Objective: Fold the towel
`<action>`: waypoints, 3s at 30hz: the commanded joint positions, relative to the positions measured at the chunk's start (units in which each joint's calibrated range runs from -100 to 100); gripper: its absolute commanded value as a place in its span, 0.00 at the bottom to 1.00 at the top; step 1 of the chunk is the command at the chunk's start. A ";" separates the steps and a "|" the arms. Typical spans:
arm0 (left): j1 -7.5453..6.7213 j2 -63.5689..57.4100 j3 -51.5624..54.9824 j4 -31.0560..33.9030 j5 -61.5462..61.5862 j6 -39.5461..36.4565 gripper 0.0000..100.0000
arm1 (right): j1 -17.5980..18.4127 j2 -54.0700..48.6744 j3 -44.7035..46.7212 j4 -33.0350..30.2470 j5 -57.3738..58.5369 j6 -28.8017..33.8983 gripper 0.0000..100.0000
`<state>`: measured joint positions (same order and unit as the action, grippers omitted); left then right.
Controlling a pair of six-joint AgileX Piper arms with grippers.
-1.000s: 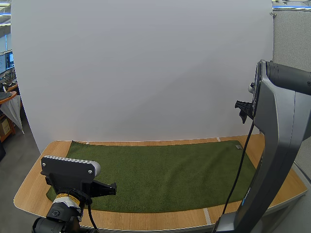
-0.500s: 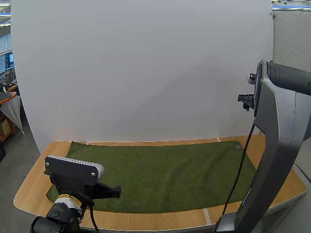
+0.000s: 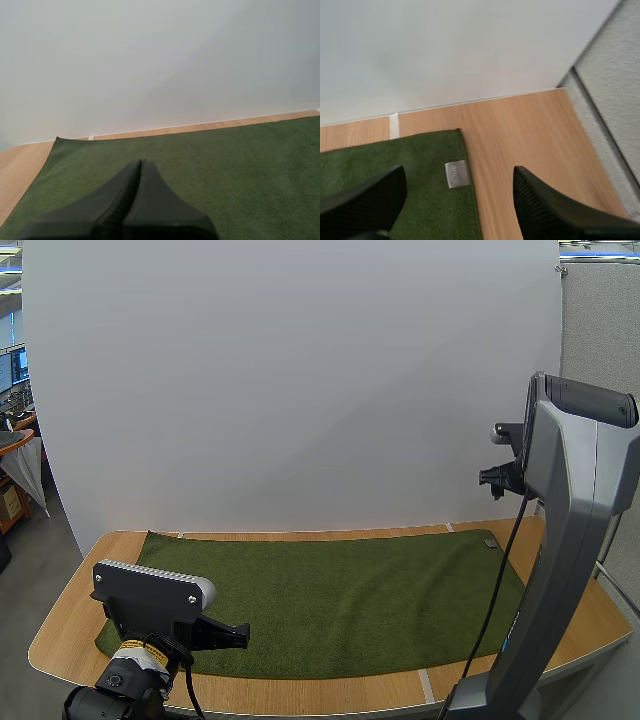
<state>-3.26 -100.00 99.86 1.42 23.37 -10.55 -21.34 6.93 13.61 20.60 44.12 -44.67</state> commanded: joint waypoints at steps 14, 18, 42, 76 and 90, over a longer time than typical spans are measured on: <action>2.74 0.00 0.14 -0.54 -0.71 -0.03 0.00 | -3.52 10.75 -14.37 12.39 19.27 -14.13 1.00; 3.13 0.00 0.14 -0.54 -0.71 -0.03 0.00 | -4.06 11.69 -14.37 13.05 18.56 -16.93 1.00; 3.13 0.00 0.14 -0.54 -0.71 -0.03 0.00 | -4.06 24.91 -27.14 19.90 27.21 -22.29 1.00; 3.13 0.00 0.14 -0.54 -0.71 -0.03 0.00 | -4.06 35.58 -35.76 23.66 44.67 -22.79 1.00; 3.13 0.00 0.14 -0.54 -0.71 -0.03 0.00 | -4.06 35.58 -35.76 23.66 50.62 -22.79 1.00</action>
<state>-0.27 -100.00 99.86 1.42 23.37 -10.55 -25.24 42.28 -21.65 43.79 93.31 -66.98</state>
